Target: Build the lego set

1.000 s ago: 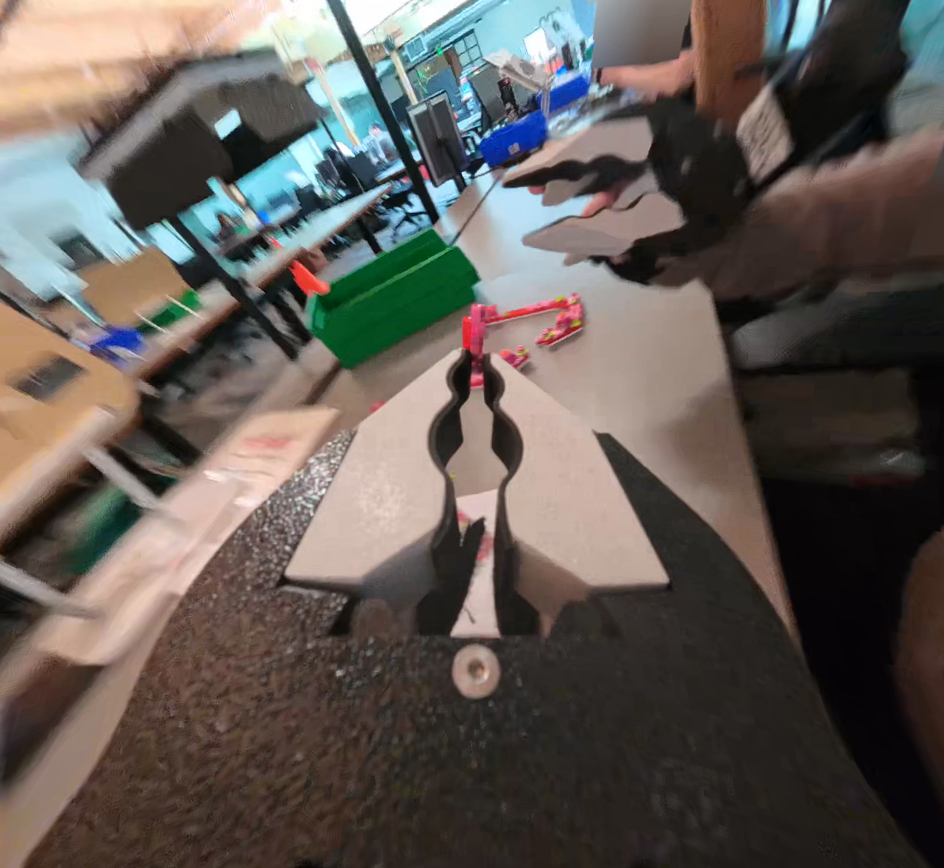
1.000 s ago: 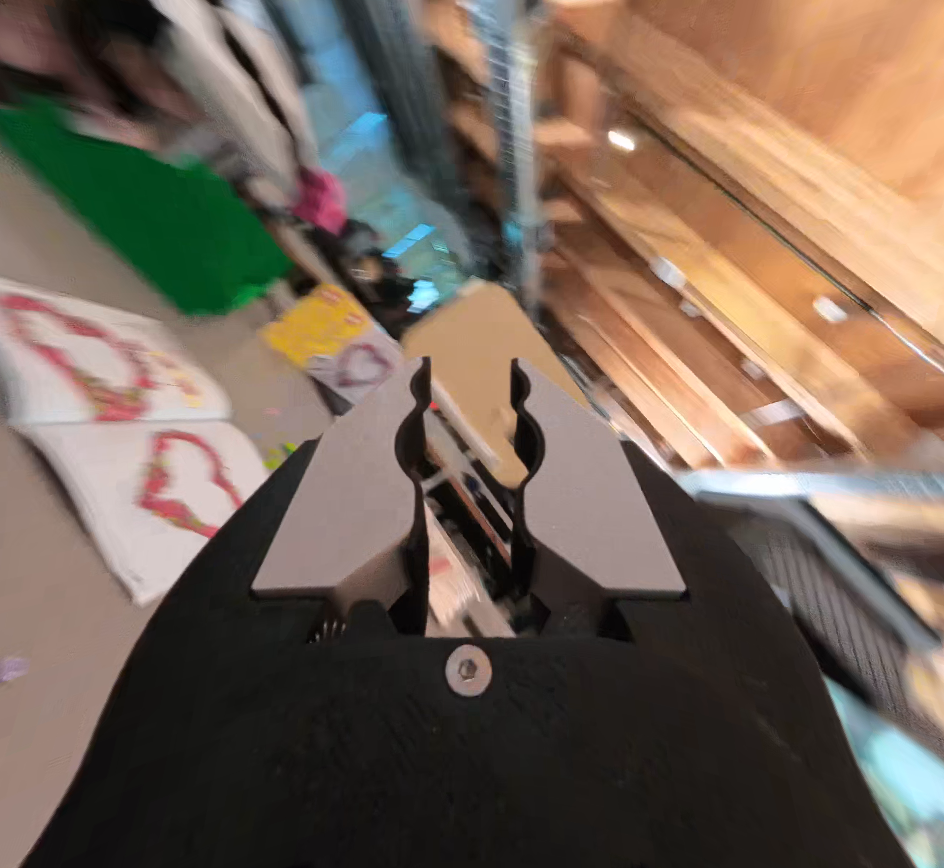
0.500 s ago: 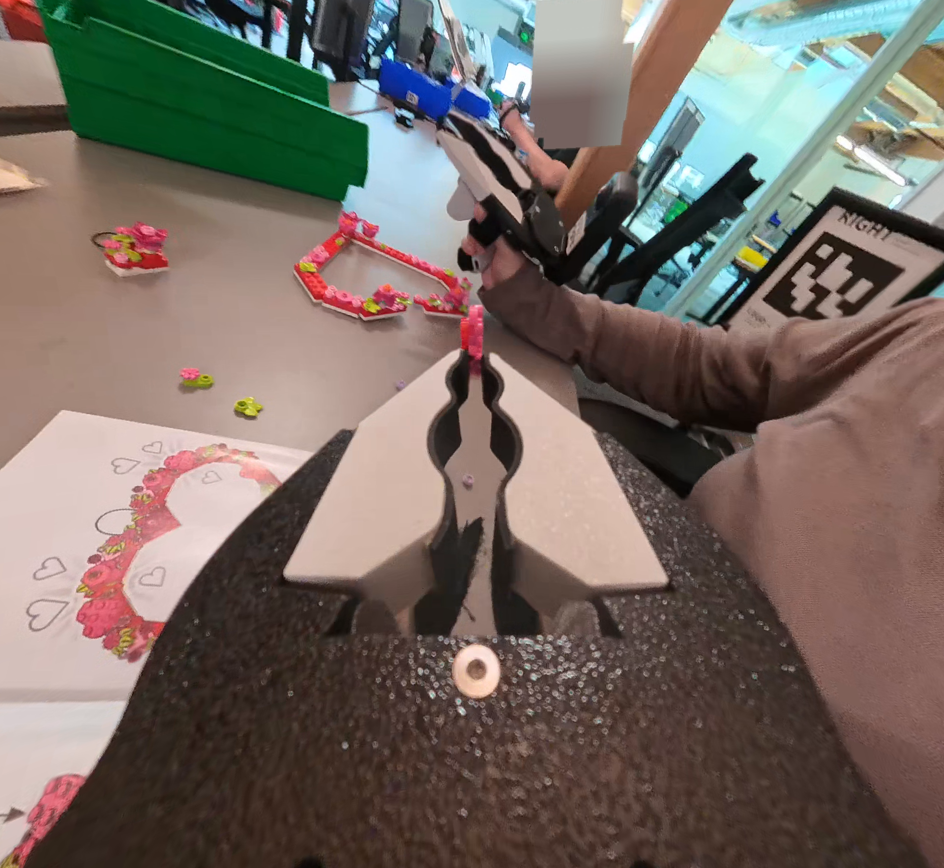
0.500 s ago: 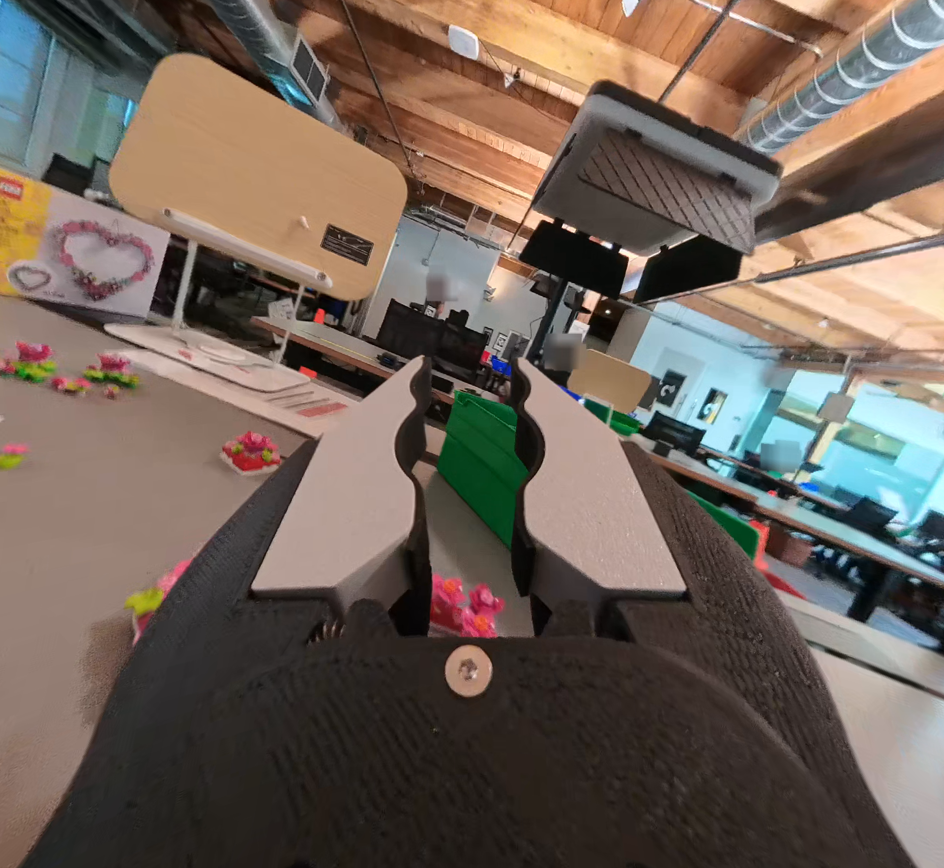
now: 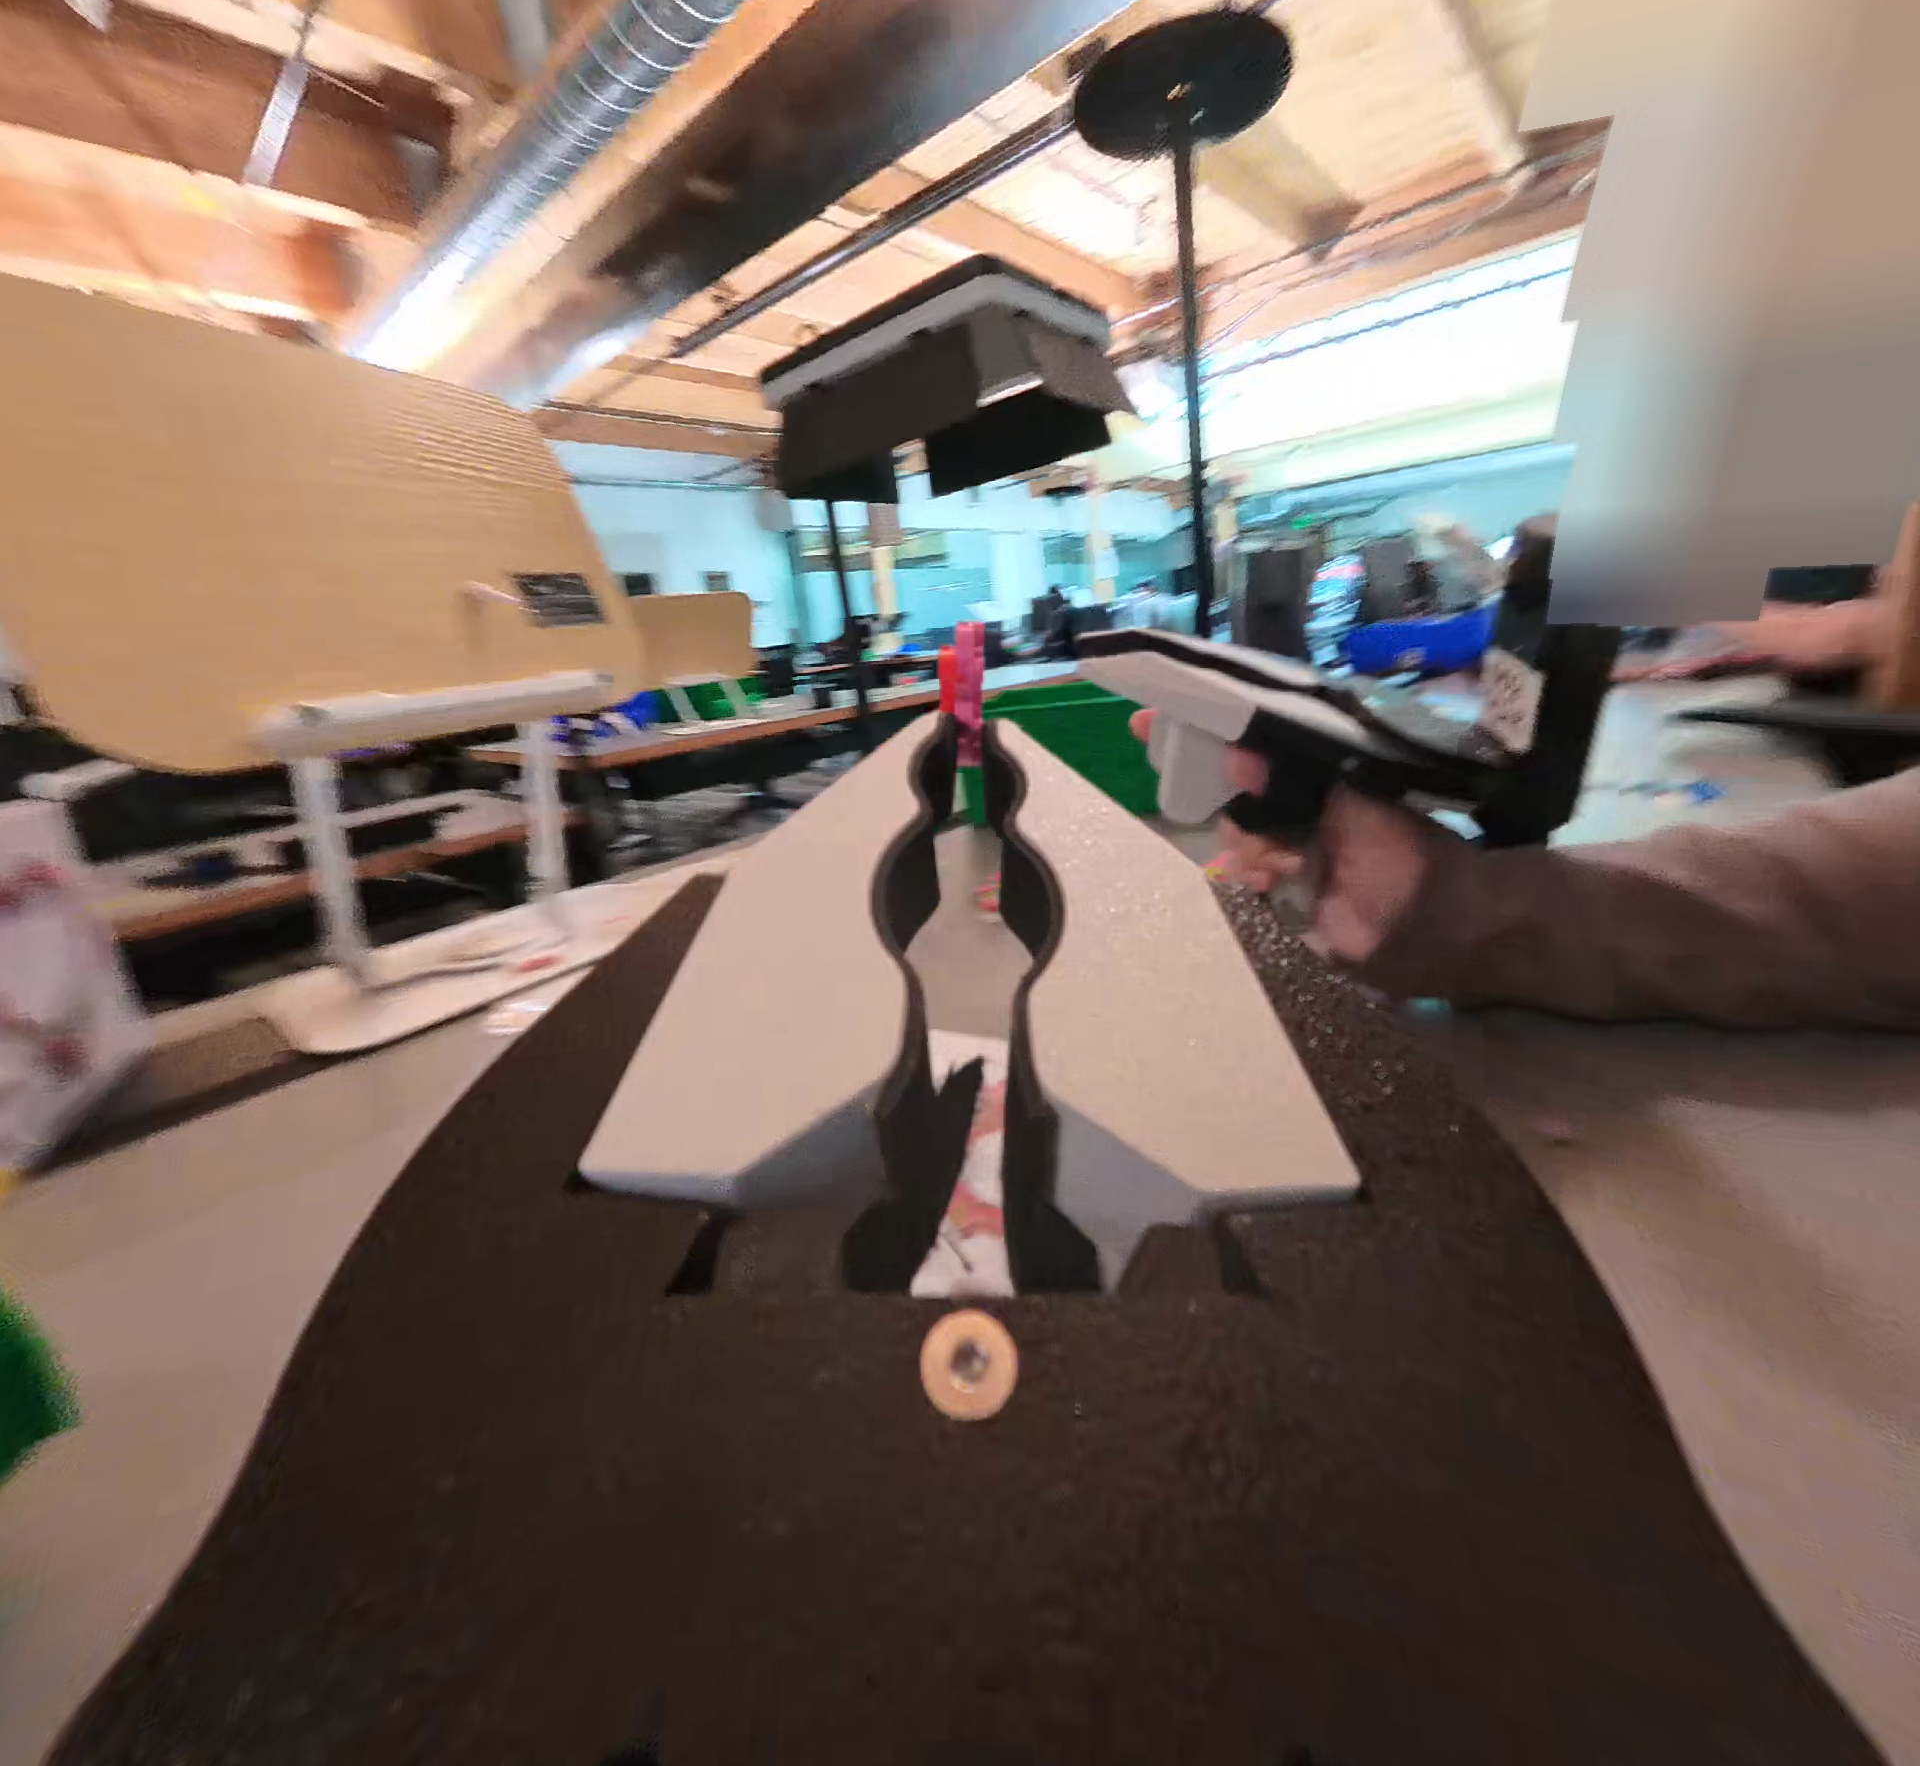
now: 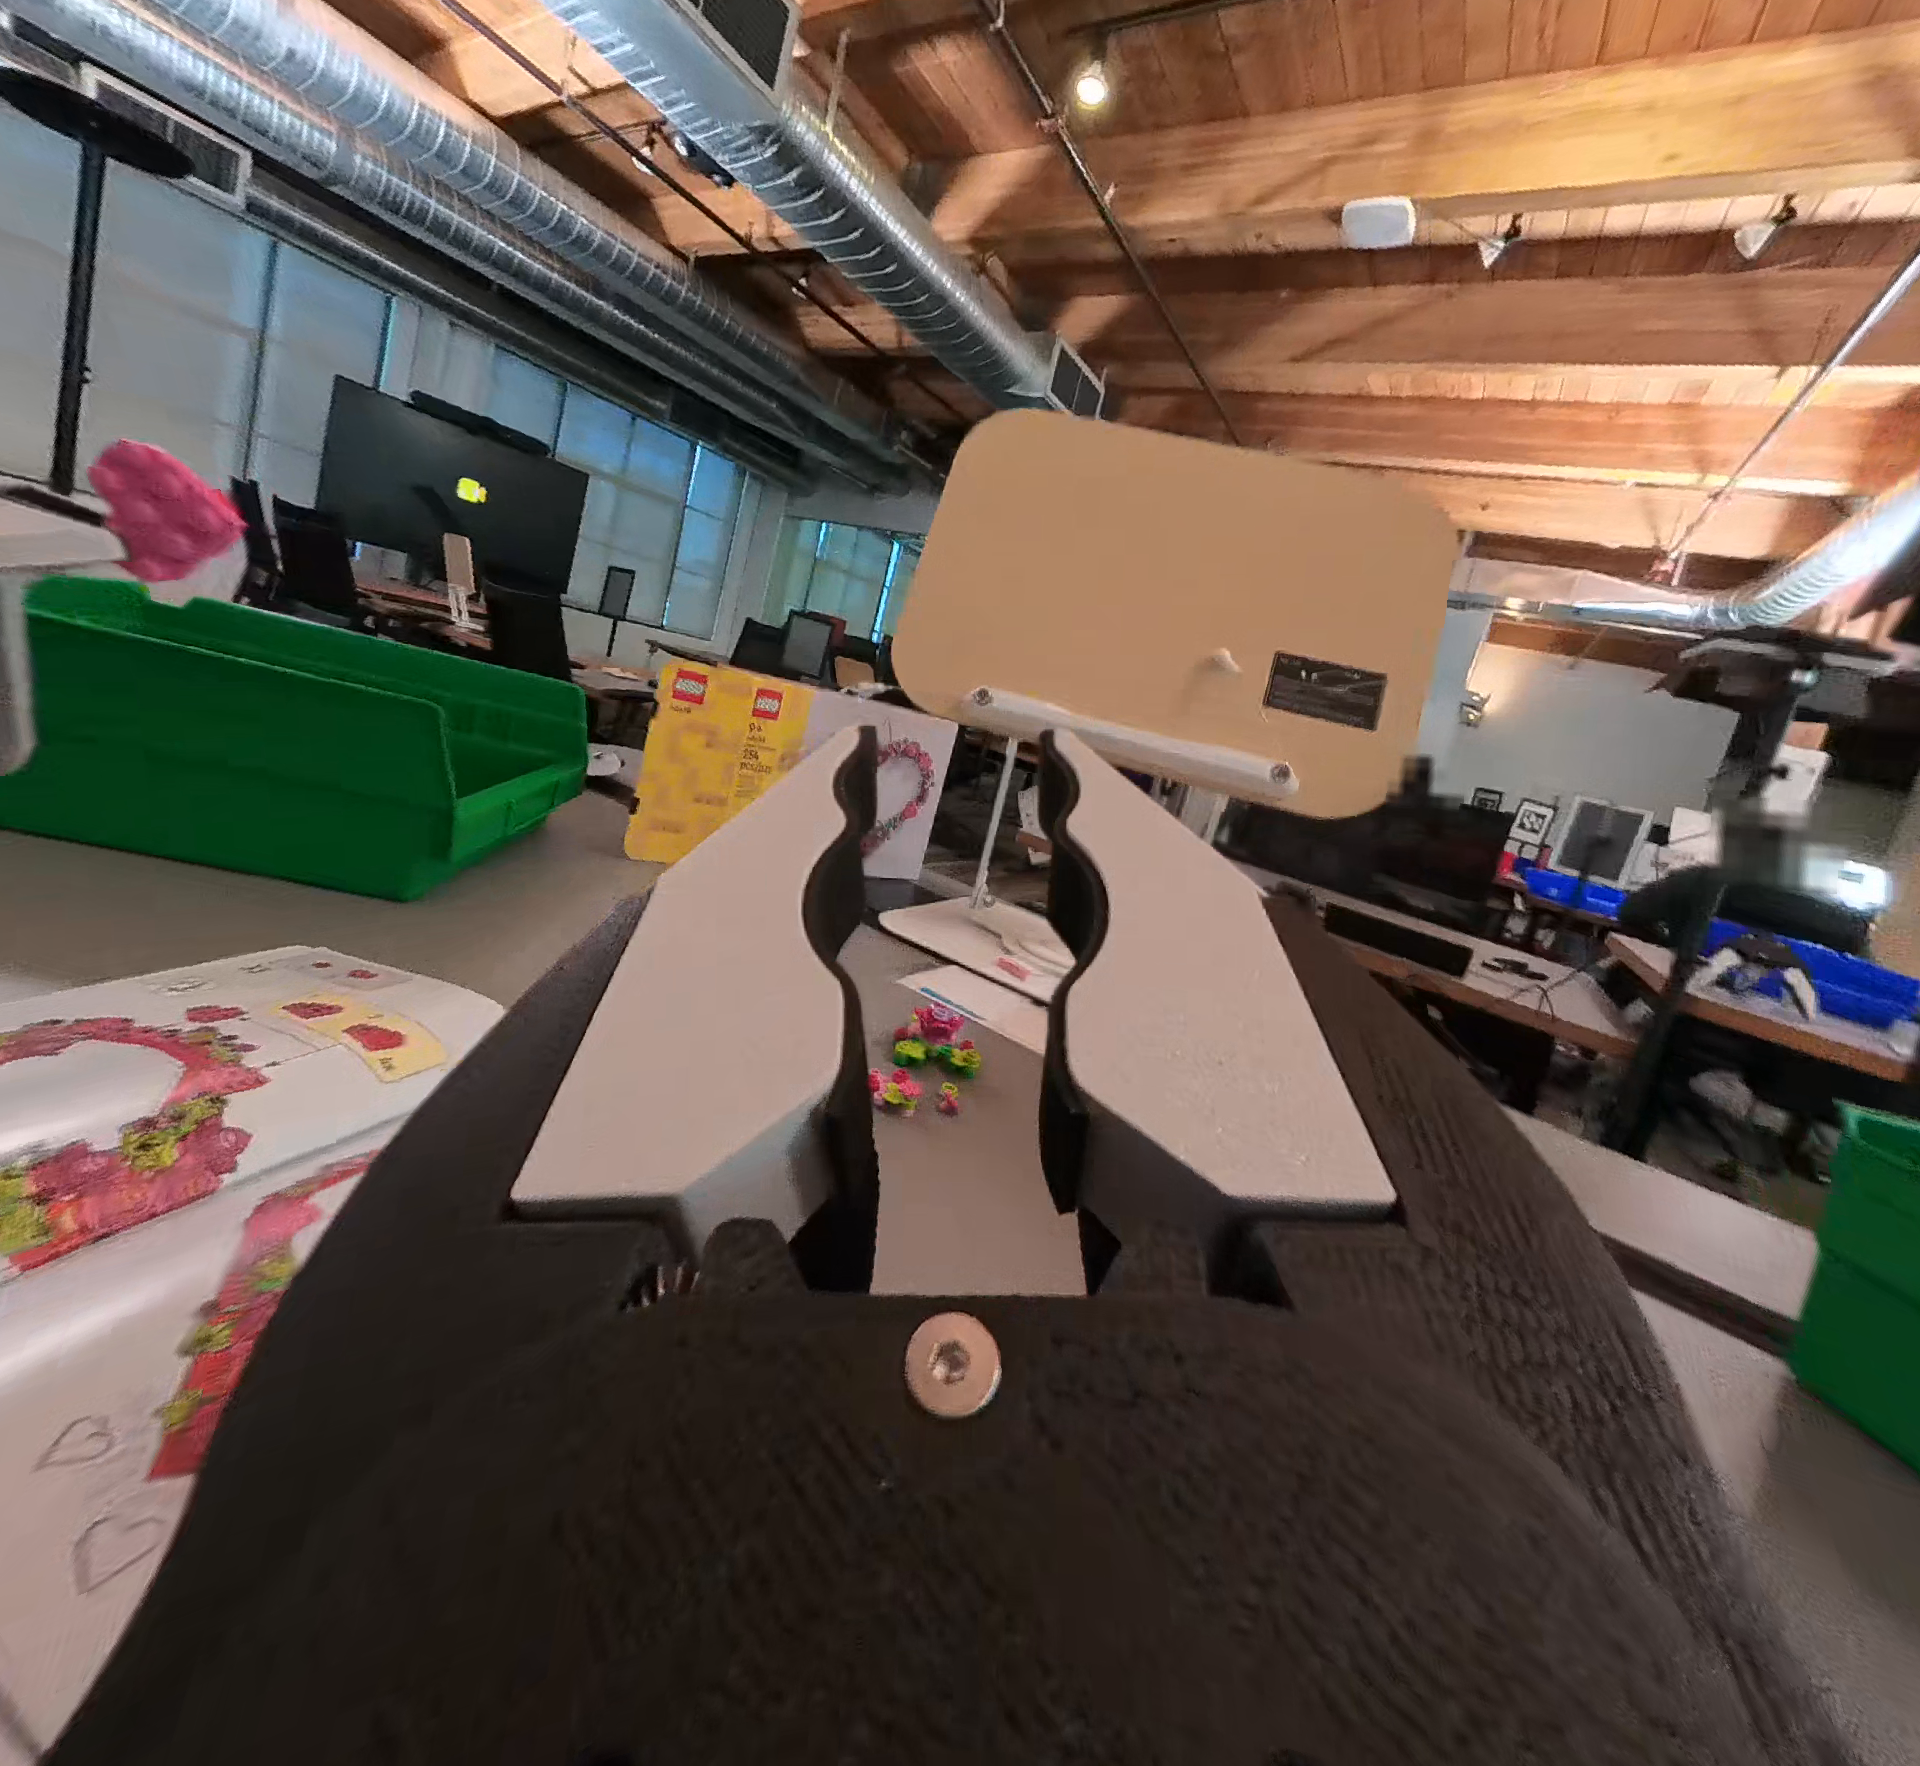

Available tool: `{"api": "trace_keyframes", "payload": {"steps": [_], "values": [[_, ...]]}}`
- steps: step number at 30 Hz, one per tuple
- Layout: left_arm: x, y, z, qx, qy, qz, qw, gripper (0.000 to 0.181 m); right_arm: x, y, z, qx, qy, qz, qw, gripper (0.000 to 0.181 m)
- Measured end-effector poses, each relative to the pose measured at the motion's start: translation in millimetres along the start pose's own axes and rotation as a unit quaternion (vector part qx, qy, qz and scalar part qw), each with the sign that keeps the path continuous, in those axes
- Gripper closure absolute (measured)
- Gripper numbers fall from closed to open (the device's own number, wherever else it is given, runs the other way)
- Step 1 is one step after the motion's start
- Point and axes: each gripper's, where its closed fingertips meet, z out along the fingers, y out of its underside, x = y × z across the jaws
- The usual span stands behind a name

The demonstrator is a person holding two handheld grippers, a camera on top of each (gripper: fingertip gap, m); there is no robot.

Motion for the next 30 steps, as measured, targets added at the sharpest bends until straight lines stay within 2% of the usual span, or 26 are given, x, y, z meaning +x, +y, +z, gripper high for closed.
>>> {"api": "trace_keyframes", "payload": {"steps": [4,6,8,13,30], "values": [[-23,-3,-13,-0.03,-0.102,0.149,0.983,0.179,-4,27,7,-0.039,0.001,-0.035,0.999,0.153],[-28,-11,-22,-0.034,-0.13,0.232,0.963,0.179,-10,21,1,-0.028,-0.015,-0.062,0.998,0.155],[-31,-12,-29,-0.031,-0.142,0.266,0.953,0.18,-16,15,-2,-0.02,-0.024,-0.086,0.996,0.156],[-38,6,-29,-0.049,-0.136,0.212,0.967,0.18,-38,12,-5,-0.01,-0.071,-0.124,0.99,0.159],[-35,12,-29,-0.063,-0.131,0.255,0.956,0.18,-35,21,-5,-0.025,-0.074,-0.115,0.99,0.17]]}}
